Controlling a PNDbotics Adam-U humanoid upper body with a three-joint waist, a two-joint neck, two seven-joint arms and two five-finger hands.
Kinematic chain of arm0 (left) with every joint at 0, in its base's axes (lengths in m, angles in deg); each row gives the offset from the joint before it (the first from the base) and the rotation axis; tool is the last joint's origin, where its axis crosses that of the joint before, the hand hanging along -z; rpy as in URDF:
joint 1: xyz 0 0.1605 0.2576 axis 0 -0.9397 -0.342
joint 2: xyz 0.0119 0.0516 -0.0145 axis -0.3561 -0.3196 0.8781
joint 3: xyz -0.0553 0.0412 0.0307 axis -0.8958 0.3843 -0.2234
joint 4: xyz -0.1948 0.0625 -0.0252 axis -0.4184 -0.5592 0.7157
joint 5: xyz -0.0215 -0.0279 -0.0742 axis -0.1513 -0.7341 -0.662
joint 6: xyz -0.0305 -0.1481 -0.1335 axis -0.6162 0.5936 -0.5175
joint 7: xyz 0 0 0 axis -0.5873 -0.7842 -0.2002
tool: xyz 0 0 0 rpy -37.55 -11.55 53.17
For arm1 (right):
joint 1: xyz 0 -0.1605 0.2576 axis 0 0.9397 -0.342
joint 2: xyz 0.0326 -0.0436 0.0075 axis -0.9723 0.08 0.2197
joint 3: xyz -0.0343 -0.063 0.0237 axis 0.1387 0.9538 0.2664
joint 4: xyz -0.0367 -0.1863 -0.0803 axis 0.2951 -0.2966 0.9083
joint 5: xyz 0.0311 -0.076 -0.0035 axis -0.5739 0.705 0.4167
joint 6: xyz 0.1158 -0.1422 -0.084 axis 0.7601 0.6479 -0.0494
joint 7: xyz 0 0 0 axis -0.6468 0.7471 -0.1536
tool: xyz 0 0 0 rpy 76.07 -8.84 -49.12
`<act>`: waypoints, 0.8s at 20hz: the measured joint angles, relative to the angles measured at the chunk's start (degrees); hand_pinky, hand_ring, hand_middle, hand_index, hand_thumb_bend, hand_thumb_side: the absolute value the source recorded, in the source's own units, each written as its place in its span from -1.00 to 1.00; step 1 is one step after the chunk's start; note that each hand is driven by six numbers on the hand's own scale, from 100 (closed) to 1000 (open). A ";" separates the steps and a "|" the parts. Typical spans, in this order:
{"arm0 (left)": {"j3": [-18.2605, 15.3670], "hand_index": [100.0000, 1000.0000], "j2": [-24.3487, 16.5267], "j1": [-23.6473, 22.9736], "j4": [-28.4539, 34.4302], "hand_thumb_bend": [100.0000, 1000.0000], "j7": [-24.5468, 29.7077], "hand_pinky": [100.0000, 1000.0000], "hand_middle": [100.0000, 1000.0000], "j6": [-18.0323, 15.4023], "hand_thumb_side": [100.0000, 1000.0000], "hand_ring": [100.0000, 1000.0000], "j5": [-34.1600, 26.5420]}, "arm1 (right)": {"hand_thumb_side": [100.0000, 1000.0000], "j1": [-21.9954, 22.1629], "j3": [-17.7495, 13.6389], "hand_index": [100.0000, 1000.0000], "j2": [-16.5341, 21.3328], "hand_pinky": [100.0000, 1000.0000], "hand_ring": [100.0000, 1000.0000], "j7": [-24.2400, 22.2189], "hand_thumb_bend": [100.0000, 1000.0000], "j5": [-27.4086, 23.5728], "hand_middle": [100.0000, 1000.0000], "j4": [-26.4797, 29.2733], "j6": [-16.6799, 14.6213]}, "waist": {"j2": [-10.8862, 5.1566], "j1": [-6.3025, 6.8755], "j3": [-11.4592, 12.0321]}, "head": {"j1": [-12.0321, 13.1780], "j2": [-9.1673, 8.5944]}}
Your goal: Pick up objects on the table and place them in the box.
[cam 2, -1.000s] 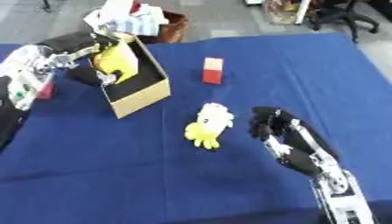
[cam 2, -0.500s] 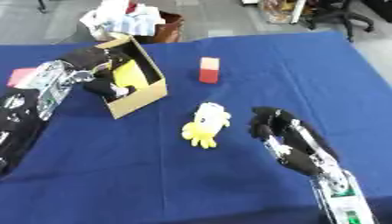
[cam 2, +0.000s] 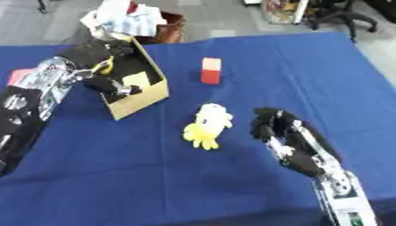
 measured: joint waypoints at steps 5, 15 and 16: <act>-0.06 1.00 -3.40 -0.11 5.20 0.12 2.34 0.84 0.92 -0.85 0.72 0.76 -5.08 | -0.18 0.13 -0.03 0.62 0.00 0.13 0.19 0.01 -1.00 0.00 0.18 -0.04 0.01 | 0.00 0.00 0.18 | -0.22 0.00; -5.15 0.98 -12.99 -1.78 8.94 -0.01 8.73 0.82 0.84 1.87 0.34 0.74 -13.63 | -0.18 0.16 -0.22 0.62 0.03 0.13 0.18 0.12 -1.00 0.02 0.18 -0.30 0.07 | 0.00 0.00 0.85 | -0.94 0.00; -5.76 0.98 -13.50 -1.97 7.90 -0.04 9.46 0.82 0.83 1.75 0.13 0.75 -13.96 | -0.19 0.16 -0.28 0.62 0.03 0.13 0.18 0.13 -1.00 0.03 0.18 -0.30 0.08 | 0.00 0.00 0.88 | -1.02 -0.01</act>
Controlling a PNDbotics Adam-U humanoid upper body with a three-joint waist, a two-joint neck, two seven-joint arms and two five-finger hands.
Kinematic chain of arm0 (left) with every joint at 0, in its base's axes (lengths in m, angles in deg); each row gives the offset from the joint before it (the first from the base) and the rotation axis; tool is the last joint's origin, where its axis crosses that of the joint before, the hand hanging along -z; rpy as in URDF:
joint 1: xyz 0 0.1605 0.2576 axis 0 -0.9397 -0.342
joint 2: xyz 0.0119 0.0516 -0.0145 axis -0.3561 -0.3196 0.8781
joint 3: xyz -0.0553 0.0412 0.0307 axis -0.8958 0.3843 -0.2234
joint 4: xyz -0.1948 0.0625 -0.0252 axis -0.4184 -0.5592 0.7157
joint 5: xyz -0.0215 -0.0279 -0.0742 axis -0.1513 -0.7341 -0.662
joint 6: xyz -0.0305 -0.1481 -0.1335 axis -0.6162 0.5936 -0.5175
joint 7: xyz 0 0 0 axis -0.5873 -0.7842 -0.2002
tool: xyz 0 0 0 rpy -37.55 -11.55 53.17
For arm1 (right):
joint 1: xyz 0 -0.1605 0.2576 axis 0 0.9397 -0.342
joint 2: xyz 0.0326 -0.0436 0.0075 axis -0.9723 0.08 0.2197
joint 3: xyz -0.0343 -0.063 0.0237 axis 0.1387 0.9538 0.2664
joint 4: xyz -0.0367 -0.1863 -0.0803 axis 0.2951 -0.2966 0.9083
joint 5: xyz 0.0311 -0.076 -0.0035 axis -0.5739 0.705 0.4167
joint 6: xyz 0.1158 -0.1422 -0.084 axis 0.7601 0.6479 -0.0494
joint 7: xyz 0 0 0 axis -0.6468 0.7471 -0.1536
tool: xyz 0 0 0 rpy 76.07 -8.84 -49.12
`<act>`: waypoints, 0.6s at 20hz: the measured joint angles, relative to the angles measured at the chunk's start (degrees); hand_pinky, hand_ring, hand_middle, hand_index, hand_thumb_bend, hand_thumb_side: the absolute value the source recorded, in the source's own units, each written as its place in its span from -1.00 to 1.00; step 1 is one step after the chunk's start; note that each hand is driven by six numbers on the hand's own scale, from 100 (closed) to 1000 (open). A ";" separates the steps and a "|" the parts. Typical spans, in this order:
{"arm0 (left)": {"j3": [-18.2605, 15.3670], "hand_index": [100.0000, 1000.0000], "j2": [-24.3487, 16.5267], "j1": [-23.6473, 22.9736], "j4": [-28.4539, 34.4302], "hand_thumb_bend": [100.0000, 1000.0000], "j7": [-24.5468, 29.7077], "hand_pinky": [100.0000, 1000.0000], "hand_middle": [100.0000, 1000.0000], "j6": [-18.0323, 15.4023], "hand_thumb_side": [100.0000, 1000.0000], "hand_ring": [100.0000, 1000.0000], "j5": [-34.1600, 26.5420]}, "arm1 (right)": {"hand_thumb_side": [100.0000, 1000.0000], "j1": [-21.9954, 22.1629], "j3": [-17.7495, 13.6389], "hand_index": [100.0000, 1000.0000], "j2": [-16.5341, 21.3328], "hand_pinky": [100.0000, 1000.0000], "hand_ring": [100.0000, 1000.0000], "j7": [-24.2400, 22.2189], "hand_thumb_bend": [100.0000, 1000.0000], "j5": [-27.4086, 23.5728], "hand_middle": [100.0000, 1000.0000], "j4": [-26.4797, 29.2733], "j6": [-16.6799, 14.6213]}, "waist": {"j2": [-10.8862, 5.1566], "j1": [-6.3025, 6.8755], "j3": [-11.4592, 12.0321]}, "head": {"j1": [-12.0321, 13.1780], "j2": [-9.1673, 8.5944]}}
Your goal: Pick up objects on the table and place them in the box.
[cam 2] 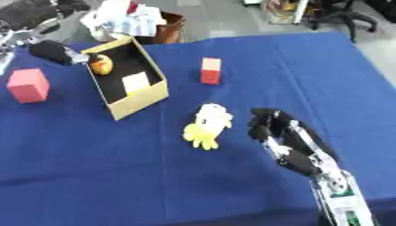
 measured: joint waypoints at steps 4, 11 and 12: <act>-1.85 1.00 -1.35 -0.52 -4.96 -0.02 2.87 0.82 0.85 -1.91 0.34 0.75 -0.68 | -0.18 0.00 -0.08 0.62 0.03 0.13 0.18 0.01 -1.00 0.03 0.18 -0.01 0.00 | 0.00 0.09 0.23 | -0.20 -0.01; -3.81 0.98 -2.14 -0.85 -12.43 0.11 4.87 0.80 0.84 -4.09 -0.13 0.75 1.62 | -0.18 0.01 -0.09 0.62 0.08 0.13 0.18 0.01 -1.00 0.22 0.18 -0.06 0.00 | 0.00 0.11 0.26 | -0.42 -0.01; -4.18 0.98 -2.17 -0.85 -13.51 0.10 4.46 0.79 0.82 -4.09 -0.18 0.74 2.38 | -0.18 0.01 -0.09 0.62 0.09 0.13 0.18 0.02 -1.00 0.22 0.18 -0.11 0.00 | 0.00 0.11 0.24 | -0.45 -0.01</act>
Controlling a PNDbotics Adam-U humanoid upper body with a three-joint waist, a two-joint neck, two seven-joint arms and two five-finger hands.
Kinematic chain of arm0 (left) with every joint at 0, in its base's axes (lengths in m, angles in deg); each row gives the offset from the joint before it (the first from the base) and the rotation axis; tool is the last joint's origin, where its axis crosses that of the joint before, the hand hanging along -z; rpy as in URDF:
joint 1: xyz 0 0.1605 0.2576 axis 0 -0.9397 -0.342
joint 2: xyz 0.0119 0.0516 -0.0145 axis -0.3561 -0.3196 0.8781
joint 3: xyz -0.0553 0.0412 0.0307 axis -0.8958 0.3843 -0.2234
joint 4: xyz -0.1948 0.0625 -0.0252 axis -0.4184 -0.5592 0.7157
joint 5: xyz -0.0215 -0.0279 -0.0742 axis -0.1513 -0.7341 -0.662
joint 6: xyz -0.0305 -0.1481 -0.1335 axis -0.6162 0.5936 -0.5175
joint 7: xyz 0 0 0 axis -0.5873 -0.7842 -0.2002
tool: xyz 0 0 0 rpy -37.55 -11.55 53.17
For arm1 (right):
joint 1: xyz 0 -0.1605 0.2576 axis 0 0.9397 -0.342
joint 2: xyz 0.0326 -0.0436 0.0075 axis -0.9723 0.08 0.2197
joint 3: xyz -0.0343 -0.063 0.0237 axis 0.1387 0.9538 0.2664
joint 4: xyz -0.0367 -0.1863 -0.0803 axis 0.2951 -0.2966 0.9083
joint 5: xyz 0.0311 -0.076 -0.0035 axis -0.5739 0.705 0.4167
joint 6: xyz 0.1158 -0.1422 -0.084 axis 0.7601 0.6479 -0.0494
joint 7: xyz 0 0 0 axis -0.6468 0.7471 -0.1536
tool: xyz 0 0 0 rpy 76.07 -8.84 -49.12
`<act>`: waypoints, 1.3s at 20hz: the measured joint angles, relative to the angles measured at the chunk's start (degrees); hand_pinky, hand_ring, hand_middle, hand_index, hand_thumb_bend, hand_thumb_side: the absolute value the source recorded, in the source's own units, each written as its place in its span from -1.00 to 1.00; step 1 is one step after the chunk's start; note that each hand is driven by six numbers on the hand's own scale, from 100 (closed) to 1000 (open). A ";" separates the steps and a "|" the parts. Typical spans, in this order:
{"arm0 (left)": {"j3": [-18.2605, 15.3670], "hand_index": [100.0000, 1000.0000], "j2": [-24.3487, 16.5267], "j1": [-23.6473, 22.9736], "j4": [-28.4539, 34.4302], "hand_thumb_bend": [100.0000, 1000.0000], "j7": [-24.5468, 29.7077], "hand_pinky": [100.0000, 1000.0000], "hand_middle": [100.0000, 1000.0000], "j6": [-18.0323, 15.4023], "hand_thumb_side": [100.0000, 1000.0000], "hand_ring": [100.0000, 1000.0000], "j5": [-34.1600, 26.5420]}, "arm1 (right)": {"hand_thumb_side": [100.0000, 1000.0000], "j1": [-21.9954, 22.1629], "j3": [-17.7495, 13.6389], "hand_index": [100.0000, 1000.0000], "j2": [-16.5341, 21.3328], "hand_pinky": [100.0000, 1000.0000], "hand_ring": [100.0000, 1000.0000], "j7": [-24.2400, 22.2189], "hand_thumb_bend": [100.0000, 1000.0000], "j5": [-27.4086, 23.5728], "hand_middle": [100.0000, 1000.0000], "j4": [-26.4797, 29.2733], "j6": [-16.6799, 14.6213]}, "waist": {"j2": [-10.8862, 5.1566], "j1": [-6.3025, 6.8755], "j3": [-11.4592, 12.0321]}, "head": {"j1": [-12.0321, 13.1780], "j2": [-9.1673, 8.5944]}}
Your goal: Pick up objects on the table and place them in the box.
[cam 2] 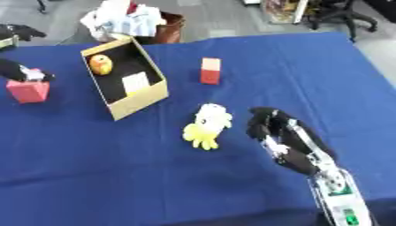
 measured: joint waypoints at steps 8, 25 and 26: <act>-2.81 0.96 -0.03 0.15 -7.42 -0.23 -4.89 0.76 0.75 0.95 -0.35 0.71 4.61 | -0.18 0.00 0.00 0.62 0.30 0.13 0.18 -0.05 -1.00 0.02 0.18 -0.28 -0.08 | 0.00 0.00 -0.27 | -0.24 0.00; -3.83 0.95 0.23 0.39 -11.78 -0.40 -10.71 0.74 0.72 3.58 -0.36 0.69 7.32 | -0.22 -0.07 0.01 0.62 0.36 0.13 0.18 0.13 -1.00 0.05 0.18 -0.49 -0.36 | 0.95 0.00 -1.26 | -0.25 -0.05; -3.84 0.95 0.23 0.39 -11.78 -0.40 -10.92 0.74 0.72 3.82 -0.36 0.69 7.41 | -0.22 -0.08 0.01 0.62 0.37 0.13 0.18 0.14 -1.00 0.05 0.18 -0.56 -0.37 | 1.09 0.00 -1.34 | -0.17 -0.06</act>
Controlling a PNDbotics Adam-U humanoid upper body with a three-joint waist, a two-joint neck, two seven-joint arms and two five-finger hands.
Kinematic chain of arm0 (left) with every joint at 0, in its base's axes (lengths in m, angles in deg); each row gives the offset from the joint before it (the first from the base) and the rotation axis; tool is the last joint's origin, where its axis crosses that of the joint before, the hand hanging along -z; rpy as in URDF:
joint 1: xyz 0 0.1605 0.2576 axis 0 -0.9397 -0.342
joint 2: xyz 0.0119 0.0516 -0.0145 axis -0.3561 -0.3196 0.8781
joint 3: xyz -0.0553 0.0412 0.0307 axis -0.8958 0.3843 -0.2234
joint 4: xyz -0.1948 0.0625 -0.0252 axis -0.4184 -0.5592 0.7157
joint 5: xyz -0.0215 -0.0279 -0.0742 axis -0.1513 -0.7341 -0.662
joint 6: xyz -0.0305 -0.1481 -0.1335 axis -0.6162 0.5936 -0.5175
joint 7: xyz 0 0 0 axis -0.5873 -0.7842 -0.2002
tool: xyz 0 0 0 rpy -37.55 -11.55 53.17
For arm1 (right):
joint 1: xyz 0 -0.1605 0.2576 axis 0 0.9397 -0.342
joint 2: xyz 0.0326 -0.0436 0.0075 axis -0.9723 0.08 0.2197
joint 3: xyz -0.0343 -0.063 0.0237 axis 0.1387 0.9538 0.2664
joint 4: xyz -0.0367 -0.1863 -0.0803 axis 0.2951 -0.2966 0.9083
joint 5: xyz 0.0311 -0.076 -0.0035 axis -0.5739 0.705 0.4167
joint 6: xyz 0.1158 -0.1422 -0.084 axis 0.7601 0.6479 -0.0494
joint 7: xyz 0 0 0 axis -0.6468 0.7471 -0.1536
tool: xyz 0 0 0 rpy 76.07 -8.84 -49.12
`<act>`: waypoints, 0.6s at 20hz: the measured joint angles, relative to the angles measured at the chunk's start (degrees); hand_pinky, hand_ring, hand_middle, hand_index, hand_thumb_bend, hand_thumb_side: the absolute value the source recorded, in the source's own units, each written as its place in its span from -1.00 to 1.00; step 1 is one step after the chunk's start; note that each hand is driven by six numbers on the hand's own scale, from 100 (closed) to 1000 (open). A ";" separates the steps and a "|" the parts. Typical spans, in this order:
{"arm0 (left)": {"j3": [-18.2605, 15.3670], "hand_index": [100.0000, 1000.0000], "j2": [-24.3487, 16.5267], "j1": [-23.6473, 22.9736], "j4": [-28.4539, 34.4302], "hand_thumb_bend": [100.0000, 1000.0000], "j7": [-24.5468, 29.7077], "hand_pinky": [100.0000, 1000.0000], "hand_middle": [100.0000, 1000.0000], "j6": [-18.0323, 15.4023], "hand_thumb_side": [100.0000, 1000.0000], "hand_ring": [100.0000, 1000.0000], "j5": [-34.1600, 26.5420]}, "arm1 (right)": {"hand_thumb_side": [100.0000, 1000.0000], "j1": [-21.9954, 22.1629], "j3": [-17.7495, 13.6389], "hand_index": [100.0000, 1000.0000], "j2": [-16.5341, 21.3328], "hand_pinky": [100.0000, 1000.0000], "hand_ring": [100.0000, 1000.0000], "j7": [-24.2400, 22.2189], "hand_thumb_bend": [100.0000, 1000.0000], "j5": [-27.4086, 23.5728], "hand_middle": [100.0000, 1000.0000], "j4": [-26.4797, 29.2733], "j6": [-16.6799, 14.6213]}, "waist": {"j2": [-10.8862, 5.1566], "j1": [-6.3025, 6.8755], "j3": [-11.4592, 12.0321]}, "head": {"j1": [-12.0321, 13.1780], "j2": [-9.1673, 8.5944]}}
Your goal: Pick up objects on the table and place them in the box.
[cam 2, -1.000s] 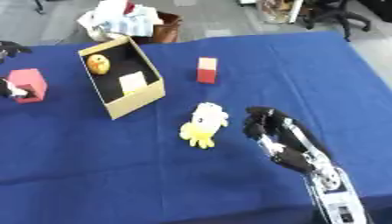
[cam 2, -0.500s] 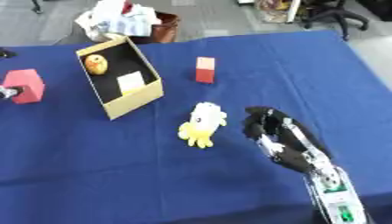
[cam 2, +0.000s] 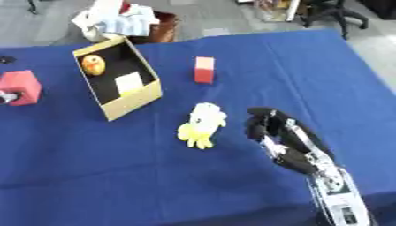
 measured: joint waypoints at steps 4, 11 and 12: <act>-0.15 0.95 0.01 0.05 0.00 -0.42 -1.28 0.74 0.74 1.25 -0.37 0.70 0.59 | -0.23 -0.41 0.00 0.62 0.02 0.13 0.18 0.17 -1.00 0.04 0.18 -0.04 -0.18 | 0.91 -0.02 -0.07 | 1.73 -0.44; -0.30 0.90 0.05 0.25 -0.04 -0.47 -2.68 0.70 0.66 2.24 -0.36 0.63 1.03 | -0.24 -0.74 0.01 0.62 0.05 0.12 0.18 0.24 -1.00 0.15 0.18 -0.05 -0.27 | 1.83 -0.02 -0.15 | 5.88 -1.21; -0.30 0.85 0.08 0.25 -0.15 -0.51 -2.64 0.67 0.59 2.20 -0.35 0.57 1.11 | -0.24 -0.80 0.02 0.62 0.06 0.12 0.18 0.25 -1.00 0.16 0.18 -0.05 -0.29 | 1.89 -0.02 -0.15 | 6.28 -1.27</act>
